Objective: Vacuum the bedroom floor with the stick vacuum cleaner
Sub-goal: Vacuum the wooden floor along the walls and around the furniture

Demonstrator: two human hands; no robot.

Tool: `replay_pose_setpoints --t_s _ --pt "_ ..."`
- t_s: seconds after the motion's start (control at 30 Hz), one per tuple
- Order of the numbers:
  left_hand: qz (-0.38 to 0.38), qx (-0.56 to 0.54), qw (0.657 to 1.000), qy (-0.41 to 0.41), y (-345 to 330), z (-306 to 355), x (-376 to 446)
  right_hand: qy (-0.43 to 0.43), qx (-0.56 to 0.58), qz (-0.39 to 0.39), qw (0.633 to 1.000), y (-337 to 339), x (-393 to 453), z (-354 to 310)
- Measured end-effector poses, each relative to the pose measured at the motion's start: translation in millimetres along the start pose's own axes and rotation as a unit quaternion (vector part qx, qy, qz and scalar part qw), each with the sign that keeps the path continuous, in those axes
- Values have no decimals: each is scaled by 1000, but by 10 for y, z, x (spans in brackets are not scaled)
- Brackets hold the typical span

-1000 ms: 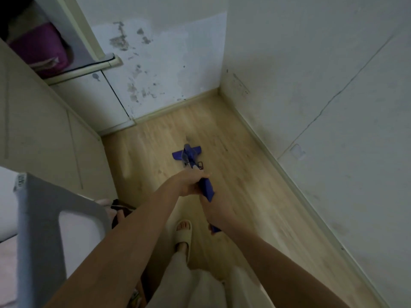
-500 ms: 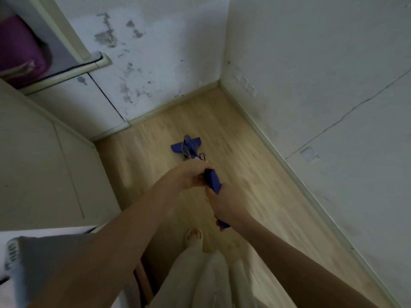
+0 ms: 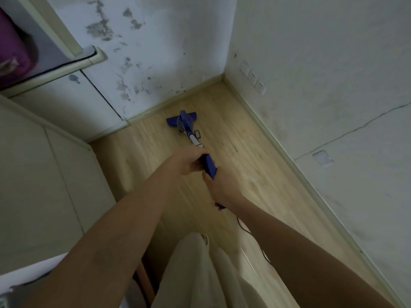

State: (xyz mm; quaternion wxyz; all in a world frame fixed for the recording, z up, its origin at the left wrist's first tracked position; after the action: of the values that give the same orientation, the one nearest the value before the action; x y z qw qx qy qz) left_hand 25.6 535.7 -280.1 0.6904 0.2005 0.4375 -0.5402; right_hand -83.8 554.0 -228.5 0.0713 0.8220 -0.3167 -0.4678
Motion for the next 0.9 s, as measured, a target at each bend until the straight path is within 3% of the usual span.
replay_pose_setpoints --t_s 0.5,0.9 --pt "21 -73 996 -38 12 492 659 7 -105 81 991 538 774 -192" --pt "-7 -99 994 -40 -546 808 1045 -2 -207 145 968 1290 1090 55"
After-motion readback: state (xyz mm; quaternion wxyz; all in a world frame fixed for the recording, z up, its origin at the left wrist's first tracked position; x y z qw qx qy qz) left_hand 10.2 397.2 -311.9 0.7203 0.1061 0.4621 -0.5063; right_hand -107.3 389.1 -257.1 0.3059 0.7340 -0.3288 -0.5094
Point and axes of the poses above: each hand's wrist, its own x-axis towards the middle knuckle, its own y-axis out of the back of the hand, z = x × y, the point moved 9 cm from there along x, towards the middle knuckle, and after that the axes turned 3 degrees about -z, right-handed, at the moved point
